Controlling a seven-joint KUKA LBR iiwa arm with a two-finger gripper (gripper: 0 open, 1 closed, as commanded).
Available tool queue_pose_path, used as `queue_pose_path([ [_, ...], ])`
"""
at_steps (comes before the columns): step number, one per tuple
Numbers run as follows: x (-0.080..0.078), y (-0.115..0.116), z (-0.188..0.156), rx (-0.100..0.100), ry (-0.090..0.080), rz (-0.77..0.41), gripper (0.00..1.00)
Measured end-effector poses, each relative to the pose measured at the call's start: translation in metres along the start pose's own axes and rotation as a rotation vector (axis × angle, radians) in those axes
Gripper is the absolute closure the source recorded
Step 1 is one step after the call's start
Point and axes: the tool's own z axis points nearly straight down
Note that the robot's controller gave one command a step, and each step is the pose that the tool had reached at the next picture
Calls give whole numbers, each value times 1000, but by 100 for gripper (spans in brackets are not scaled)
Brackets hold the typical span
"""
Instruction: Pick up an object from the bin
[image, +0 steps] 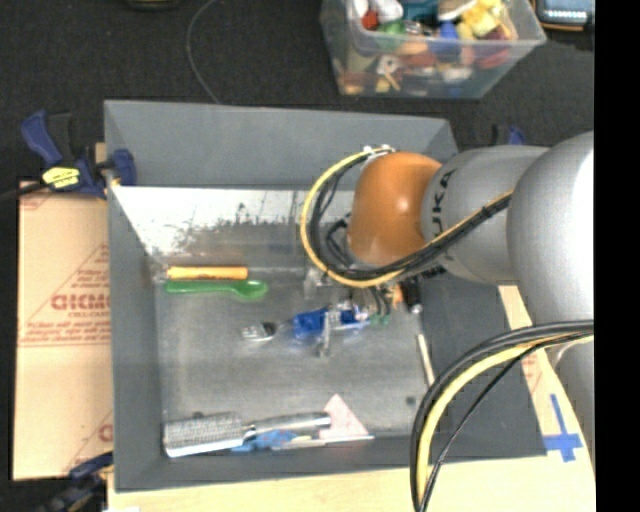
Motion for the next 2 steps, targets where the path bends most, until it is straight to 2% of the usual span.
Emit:
queue_pose_path([
  [1, -1, -11, -7, 2, 0, 45, 0],
  [2, 0, 0, -5, 1, -5, 8, 0],
])
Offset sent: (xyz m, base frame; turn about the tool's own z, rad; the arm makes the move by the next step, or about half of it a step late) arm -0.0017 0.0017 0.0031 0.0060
